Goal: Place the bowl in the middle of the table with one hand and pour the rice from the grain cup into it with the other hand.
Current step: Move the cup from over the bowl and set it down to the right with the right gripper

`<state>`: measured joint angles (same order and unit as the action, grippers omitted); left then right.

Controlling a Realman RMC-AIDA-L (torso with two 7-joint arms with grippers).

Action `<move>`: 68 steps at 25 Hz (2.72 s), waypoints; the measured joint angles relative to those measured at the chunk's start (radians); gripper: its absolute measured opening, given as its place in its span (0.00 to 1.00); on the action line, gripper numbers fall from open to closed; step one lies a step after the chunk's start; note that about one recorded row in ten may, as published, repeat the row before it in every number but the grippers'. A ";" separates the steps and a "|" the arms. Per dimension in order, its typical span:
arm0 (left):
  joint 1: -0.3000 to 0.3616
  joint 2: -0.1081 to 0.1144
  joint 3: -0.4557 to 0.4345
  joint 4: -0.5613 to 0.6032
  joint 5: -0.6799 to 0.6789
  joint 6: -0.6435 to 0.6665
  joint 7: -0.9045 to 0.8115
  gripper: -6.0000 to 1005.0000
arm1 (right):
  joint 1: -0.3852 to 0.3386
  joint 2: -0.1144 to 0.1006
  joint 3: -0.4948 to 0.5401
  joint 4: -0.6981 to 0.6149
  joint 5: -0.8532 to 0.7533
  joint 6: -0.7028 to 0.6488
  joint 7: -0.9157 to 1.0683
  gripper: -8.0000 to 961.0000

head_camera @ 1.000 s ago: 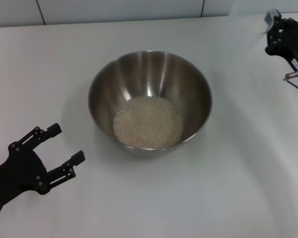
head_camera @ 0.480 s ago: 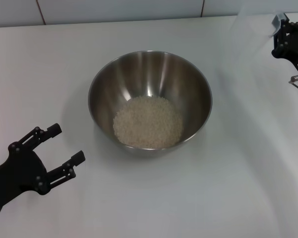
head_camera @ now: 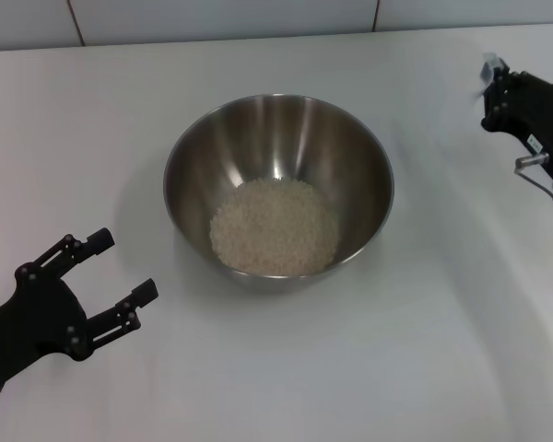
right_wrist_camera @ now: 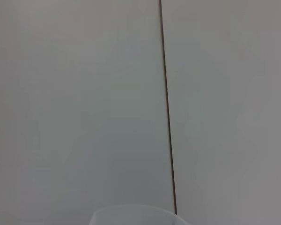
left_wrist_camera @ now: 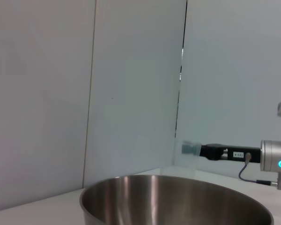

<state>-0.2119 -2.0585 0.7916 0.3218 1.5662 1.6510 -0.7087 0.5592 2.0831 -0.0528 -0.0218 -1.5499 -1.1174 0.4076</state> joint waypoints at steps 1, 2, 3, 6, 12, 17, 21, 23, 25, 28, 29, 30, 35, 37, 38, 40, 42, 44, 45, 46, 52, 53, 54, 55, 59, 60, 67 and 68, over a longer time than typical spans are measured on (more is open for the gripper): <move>0.000 0.000 0.000 0.000 0.000 0.000 0.000 0.84 | 0.000 0.000 0.000 0.004 -0.001 0.012 0.000 0.03; -0.001 0.000 0.001 0.000 0.000 0.000 0.000 0.84 | 0.000 0.000 0.000 0.004 -0.001 0.012 0.000 0.03; -0.001 0.000 0.001 0.000 0.000 0.000 0.000 0.84 | 0.001 0.000 -0.004 0.007 -0.002 0.022 -0.001 0.03; 0.000 0.000 0.000 0.000 0.000 0.002 0.000 0.84 | 0.001 0.000 -0.021 0.015 -0.002 0.052 -0.005 0.03; 0.002 0.000 -0.002 0.000 0.000 0.007 0.000 0.84 | 0.002 0.000 -0.039 0.024 -0.003 0.088 -0.010 0.04; 0.003 0.000 -0.002 0.000 -0.001 0.012 0.000 0.84 | 0.008 0.000 -0.050 0.026 -0.003 0.130 -0.010 0.04; 0.003 0.000 -0.002 0.000 -0.002 0.013 0.000 0.84 | 0.009 0.001 -0.053 0.026 -0.003 0.137 -0.010 0.05; 0.003 0.000 -0.002 0.000 -0.003 0.013 0.000 0.84 | 0.009 0.001 -0.053 0.025 -0.003 0.137 -0.011 0.05; 0.003 0.000 -0.002 0.000 -0.004 0.015 0.000 0.84 | 0.008 0.001 -0.053 0.025 -0.003 0.135 -0.011 0.05; 0.003 0.000 -0.002 0.000 -0.005 0.018 0.000 0.84 | 0.007 0.001 -0.053 0.025 -0.003 0.133 -0.011 0.05; 0.003 0.000 -0.002 0.000 -0.006 0.019 0.000 0.84 | 0.006 0.001 -0.053 0.025 -0.003 0.132 -0.011 0.05; 0.003 0.000 -0.002 0.000 -0.006 0.020 0.000 0.84 | 0.006 0.002 -0.053 0.025 -0.003 0.133 -0.011 0.05; 0.005 0.000 -0.002 0.000 -0.006 0.022 0.000 0.84 | 0.004 0.001 -0.050 0.025 -0.001 0.134 -0.001 0.05; 0.006 0.000 -0.002 0.000 -0.006 0.023 0.000 0.84 | 0.002 0.001 -0.047 0.025 0.001 0.132 0.001 0.06; 0.006 0.000 -0.002 0.000 -0.006 0.024 0.000 0.84 | 0.002 0.001 -0.046 0.025 0.001 0.132 0.001 0.06; 0.006 0.000 -0.002 0.000 -0.006 0.025 0.000 0.84 | 0.001 0.001 -0.047 0.025 0.002 0.132 0.001 0.06; 0.006 0.000 -0.005 0.000 -0.006 0.029 0.000 0.84 | 0.001 0.001 -0.049 0.025 0.002 0.134 0.002 0.09; 0.006 0.000 -0.007 0.000 -0.006 0.033 0.000 0.84 | 0.000 0.001 -0.050 0.025 0.002 0.136 0.002 0.16; 0.007 0.000 -0.007 0.001 -0.006 0.035 0.000 0.84 | 0.000 0.001 -0.050 0.025 0.002 0.136 0.002 0.20; 0.007 0.000 -0.008 0.001 -0.006 0.036 0.000 0.84 | -0.001 0.001 -0.051 0.025 0.001 0.136 0.002 0.23; 0.008 0.002 -0.008 0.003 -0.006 0.042 0.000 0.84 | -0.005 0.002 -0.045 0.025 0.001 0.136 0.003 0.30; 0.008 0.003 -0.008 0.003 -0.006 0.042 0.000 0.84 | -0.006 0.002 -0.047 0.025 0.001 0.136 0.003 0.31; 0.008 0.003 -0.008 0.003 -0.006 0.042 0.000 0.84 | -0.009 0.002 -0.048 0.025 0.001 0.134 0.004 0.31; 0.008 0.003 -0.008 0.003 -0.006 0.042 0.000 0.84 | -0.014 0.002 -0.050 0.025 0.001 0.130 0.004 0.32; 0.009 0.003 -0.008 0.003 -0.006 0.042 0.000 0.84 | -0.021 0.002 -0.051 0.030 -0.001 0.126 0.004 0.34; 0.009 0.003 -0.008 0.004 -0.006 0.042 0.000 0.84 | -0.028 0.001 -0.051 0.035 -0.001 0.119 0.005 0.35; 0.009 0.002 -0.008 0.003 -0.006 0.041 0.000 0.84 | -0.070 0.000 -0.052 0.040 -0.002 0.054 0.005 0.36; 0.009 0.002 -0.008 0.003 -0.006 0.041 0.000 0.84 | -0.078 0.000 -0.052 0.040 -0.003 0.041 0.005 0.37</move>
<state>-0.2024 -2.0566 0.7839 0.3253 1.5601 1.6916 -0.7087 0.4816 2.0832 -0.1044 0.0182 -1.5525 -1.0764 0.4124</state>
